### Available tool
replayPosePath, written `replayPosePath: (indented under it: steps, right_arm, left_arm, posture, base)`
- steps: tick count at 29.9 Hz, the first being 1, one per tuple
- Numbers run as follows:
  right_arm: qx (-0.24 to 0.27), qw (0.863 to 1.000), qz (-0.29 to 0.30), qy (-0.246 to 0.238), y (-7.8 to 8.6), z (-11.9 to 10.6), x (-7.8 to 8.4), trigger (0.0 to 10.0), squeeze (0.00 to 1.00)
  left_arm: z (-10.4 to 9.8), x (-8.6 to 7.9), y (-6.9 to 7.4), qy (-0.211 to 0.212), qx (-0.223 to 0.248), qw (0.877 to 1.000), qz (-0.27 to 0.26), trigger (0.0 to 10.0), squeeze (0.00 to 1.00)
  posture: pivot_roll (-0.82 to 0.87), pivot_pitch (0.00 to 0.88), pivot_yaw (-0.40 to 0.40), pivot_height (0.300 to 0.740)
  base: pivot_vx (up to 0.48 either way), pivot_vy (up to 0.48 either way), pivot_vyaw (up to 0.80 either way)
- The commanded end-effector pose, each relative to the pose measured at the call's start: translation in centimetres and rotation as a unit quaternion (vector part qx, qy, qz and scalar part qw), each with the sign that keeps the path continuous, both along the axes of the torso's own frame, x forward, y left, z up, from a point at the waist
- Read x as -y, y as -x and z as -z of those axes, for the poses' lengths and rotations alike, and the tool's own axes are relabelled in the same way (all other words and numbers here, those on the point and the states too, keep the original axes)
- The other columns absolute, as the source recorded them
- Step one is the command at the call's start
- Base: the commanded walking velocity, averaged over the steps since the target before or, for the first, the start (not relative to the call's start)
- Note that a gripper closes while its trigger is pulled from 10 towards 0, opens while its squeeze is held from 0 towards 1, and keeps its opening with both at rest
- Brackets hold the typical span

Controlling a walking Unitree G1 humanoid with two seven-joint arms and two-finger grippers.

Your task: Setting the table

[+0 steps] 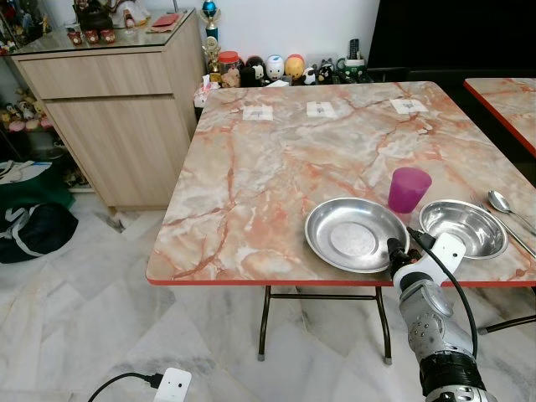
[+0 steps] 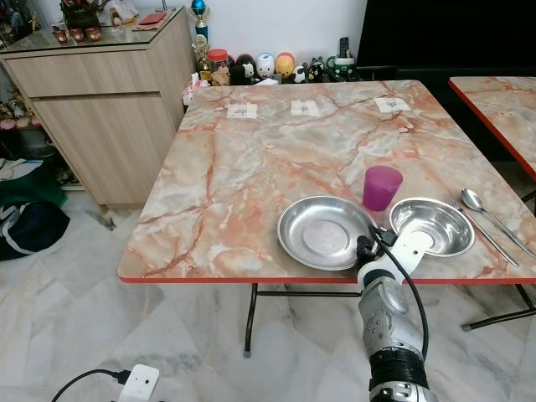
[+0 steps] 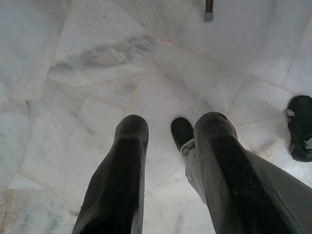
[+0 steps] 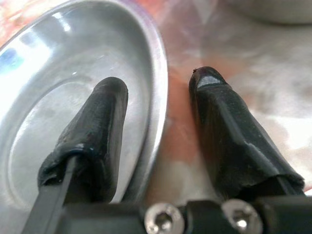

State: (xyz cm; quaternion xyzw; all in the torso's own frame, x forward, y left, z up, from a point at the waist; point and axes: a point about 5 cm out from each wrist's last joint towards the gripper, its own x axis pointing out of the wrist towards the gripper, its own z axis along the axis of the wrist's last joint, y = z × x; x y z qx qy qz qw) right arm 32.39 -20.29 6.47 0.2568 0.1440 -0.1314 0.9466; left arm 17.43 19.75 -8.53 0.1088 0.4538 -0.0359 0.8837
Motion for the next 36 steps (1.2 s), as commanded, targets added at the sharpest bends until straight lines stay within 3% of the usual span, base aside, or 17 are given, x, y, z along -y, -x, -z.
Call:
replayPosePath:
  steps: [1, 2, 3, 4, 5, 16, 26, 30, 33, 36]
  right_arm:
    - [-0.016, 0.999, -0.030, -0.006, 0.0, 0.7, -1.5, 10.0, 0.00]
    - [-0.015, 0.999, -0.033, -0.008, 0.0, 0.7, -1.6, 10.0, 0.00]
    - [-0.013, 0.999, -0.039, -0.009, 0.0, 0.7, -1.9, 3.6, 0.00]
    - [-0.013, 0.999, -0.039, -0.009, 0.0, 0.7, -1.9, 3.6, 0.00]
    - [-0.005, 0.999, -0.042, -0.012, 0.0, 0.6, -2.2, 0.0, 0.00]
    - [0.010, 0.998, -0.053, -0.017, -0.2, 0.2, -2.7, 0.6, 0.00]
    - [0.028, 0.998, -0.054, -0.025, -0.1, -0.1, -3.7, 0.1, 0.00]
    - [0.096, 0.993, -0.066, -0.006, -0.3, -1.7, -4.3, 0.0, 0.00]
    - [0.188, 0.978, -0.085, -0.009, -0.1, -4.2, -5.1, 0.0, 0.00]
    - [0.227, 0.970, -0.091, -0.011, 0.2, -5.5, -5.4, 0.0, 0.00]
  left_arm:
    - [0.1, -0.5, 0.3, -0.008, -0.010, 1.000, -0.003, 10.0, 0.00]
    - [0.1, -0.4, 0.3, -0.008, -0.010, 1.000, -0.004, 10.0, 0.00]
    - [0.1, -0.4, 0.3, -0.007, -0.010, 1.000, -0.004, 10.0, 0.00]
    - [0.1, -0.4, 0.3, -0.007, -0.010, 1.000, -0.004, 10.0, 0.00]
    - [0.1, -0.4, 0.3, -0.007, -0.010, 1.000, -0.004, 10.0, 0.00]
    - [0.2, -0.3, 0.5, -0.007, -0.014, 1.000, -0.004, 10.0, 0.00]
    - [0.2, -0.1, 0.4, -0.007, -0.014, 1.000, 0.000, 10.0, 0.00]
    - [0.2, -0.1, 0.4, -0.010, -0.015, 1.000, 0.001, 10.0, 0.00]
    - [0.2, -0.1, 0.4, -0.012, -0.015, 1.000, 0.001, 10.0, 0.00]
    - [0.2, -0.2, 0.4, -0.012, -0.013, 1.000, 0.001, 10.0, 0.00]
  posture:
    - [-0.04, 0.000, 0.013, 0.740]
    - [-0.04, 0.000, 0.012, 0.740]
    - [-0.04, 0.000, 0.012, 0.740]
    - [-0.04, 0.000, 0.012, 0.740]
    - [-0.04, 0.000, 0.013, 0.740]
    - [-0.04, 0.000, 0.011, 0.740]
    - [-0.04, 0.000, 0.013, 0.740]
    - [-0.05, 0.000, 0.015, 0.740]
    - [-0.05, 0.000, 0.017, 0.740]
    - [-0.06, 0.000, 0.019, 0.740]
  base:
    - [0.000, 0.000, 0.00]
    - [0.000, 0.000, 0.00]
    - [0.000, 0.000, 0.00]
    - [0.000, 0.000, 0.00]
    - [0.000, 0.000, 0.00]
    - [0.000, 0.000, 0.00]
    - [0.000, 0.000, 0.00]
    - [0.000, 0.000, 0.00]
    - [0.000, 0.000, 0.00]
    - [0.000, 0.000, 0.00]
